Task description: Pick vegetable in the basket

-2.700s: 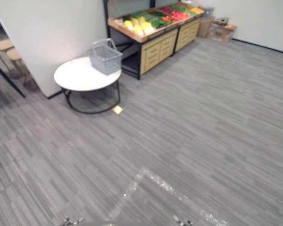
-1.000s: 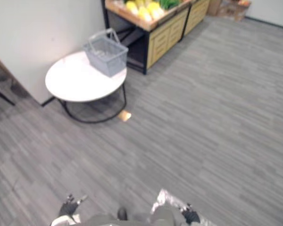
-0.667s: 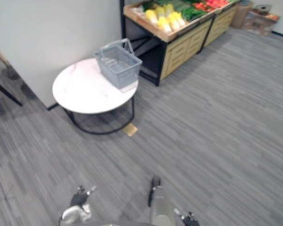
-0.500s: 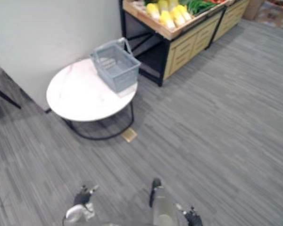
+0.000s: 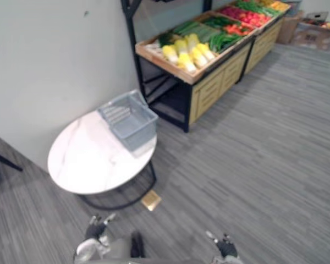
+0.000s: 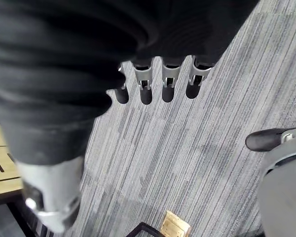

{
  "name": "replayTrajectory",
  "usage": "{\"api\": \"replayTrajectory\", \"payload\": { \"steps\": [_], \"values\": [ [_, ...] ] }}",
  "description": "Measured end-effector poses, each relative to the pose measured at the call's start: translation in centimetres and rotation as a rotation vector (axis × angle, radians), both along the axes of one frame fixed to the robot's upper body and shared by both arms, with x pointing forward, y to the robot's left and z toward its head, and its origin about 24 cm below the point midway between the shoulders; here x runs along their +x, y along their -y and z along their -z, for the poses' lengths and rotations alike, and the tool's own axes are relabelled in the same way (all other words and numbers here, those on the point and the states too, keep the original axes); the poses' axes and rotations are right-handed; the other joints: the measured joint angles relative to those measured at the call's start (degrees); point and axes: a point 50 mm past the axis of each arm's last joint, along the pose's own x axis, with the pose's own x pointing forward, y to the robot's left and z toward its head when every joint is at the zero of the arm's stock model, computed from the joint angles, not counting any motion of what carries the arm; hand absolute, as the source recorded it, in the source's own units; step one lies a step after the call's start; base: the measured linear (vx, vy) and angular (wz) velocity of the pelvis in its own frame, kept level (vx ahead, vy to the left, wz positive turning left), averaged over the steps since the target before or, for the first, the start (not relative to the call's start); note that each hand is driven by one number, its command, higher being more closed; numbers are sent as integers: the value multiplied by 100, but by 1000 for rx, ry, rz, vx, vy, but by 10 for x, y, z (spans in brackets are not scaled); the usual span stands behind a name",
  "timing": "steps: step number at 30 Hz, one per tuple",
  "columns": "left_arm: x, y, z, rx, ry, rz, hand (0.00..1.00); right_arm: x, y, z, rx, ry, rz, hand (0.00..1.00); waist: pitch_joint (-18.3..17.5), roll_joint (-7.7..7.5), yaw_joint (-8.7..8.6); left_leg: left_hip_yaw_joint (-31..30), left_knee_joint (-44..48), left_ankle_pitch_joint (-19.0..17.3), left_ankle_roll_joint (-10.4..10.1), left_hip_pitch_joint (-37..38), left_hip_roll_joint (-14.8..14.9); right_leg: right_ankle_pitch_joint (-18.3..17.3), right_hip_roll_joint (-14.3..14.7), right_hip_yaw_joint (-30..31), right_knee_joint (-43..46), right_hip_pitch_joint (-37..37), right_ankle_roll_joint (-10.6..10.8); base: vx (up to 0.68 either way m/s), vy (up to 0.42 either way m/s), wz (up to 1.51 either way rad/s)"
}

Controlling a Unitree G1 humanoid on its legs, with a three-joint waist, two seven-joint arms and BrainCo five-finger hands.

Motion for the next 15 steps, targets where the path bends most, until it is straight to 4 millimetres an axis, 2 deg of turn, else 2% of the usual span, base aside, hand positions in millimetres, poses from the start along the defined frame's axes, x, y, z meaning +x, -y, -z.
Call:
{"api": "replayTrajectory", "payload": {
  "steps": [1, 2, 3, 4, 5, 6, 7, 8, 9, 10, 11, 12, 13, 15],
  "values": [
    [-1, 0, 1, 0, -5, 1, 0, 0, 0, 0, -2, -2, -14, 0, -15, 22, 9, -35, -100, 13, 22, -7, 10, -92, -7, 14, 16, 51, 64, 373, 240, -9],
    [-3, -3, 1, 6, -10, 0, 0, 1, 0, 0, -4, -3, -36, 0, -53, 1, 43, -56, 52, 449, 118, -22, -37, -347, -105, 112, 147, 129, 156, 501, 300, -27],
    [-7, -11, 2, 25, -24, 0, 0, 1, -5, 1, 8, -8, -59, 0, -208, -150, 111, 44, 293, 557, 218, -28, -259, -547, -391, 241, 303, 144, 29, 613, 330, -37],
    [-11, -12, 3, 30, -39, 5, 0, -1, -6, 2, 14, -15, -68, 0, -319, -250, 110, 76, 327, 464, 346, -38, -408, -544, -506, 370, 506, 56, 12, 638, 308, -22],
    [-17, -19, 6, 48, -73, 15, 0, -1, -8, 2, 15, -13, -82, 0, -517, -393, 58, 108, 258, 308, 454, 1, -678, -463, -750, 670, 1276, -362, 45, 539, 256, 14],
    [-20, -24, 7, 62, -89, 26, 0, -1, -8, 2, 14, -11, -78, 0, -496, -498, -17, 104, 162, 198, 510, 222, -864, -244, -864, 973, 2268, -724, 163, 534, 279, 28],
    [-22, -26, 7, 67, -100, 27, 0, -2, -7, 2, 14, -13, -78, 0, -463, -539, -14, 110, 115, 117, 532, 376, -932, -32, -885, 1118, 2809, -899, 204, 513, 257, 8],
    [-26, -29, 9, 76, -127, 28, 0, -2, -7, 2, 11, -16, -82, 0, -363, -591, 22, 173, 6, -75, 549, 810, -975, 694, -867, 1405, 3979, -1295, 527, 488, 206, -9],
    [-29, -31, 10, 87, -144, 40, 0, -3, -7, 2, 5, -17, -93, 0, -303, -527, 6, 109, -15, -259, 616, 1213, -974, 826, -793, 1425, 5011, -1631, 723, 477, 181, -8],
    [-31, -32, 11, 91, -156, 61, 0, -2, -7, 2, 1, -15, -99, 0, -279, -514, 2, 40, -20, -338, 636, 1421, -979, 768, -766, 1346, 5384, -1771, 633, 466, 142, 12],
    [-33, -31, 12, 96, -176, 97, 0, -4, -6, 2, -6, -20, -106, 0, -274, -512, -23, -13, -94, -446, 660, 1821, -977, 530, -739, 1089, 5822, -1990, 346, 530, 104, 29],
    [-31, -28, 12, 94, -178, 118, 0, -5, -5, 2, -12, -22, -109, 0, -275, -503, -72, -122, -223, -477, 658, 2117, -978, 216, -738, 747, 5728, -2221, 222, 435, 76, 41],
    [-29, -27, 12, 94, -172, 124, 0, -4, -4, 1, -14, -18, -110, 0, -278, -492, -125, -188, -279, -477, 658, 2199, -966, 112, -737, 564, 5517, -2315, 168, 410, 18, 67],
    [-20, -23, 10, 86, -148, 127, 0, -2, -3, 0, -17, -11, -108, 0, -271, -474, -159, -419, -372, -476, 656, 2333, -940, 32, -733, 286, 4553, -2647, 56, 413, -61, 83]
  ]
}}
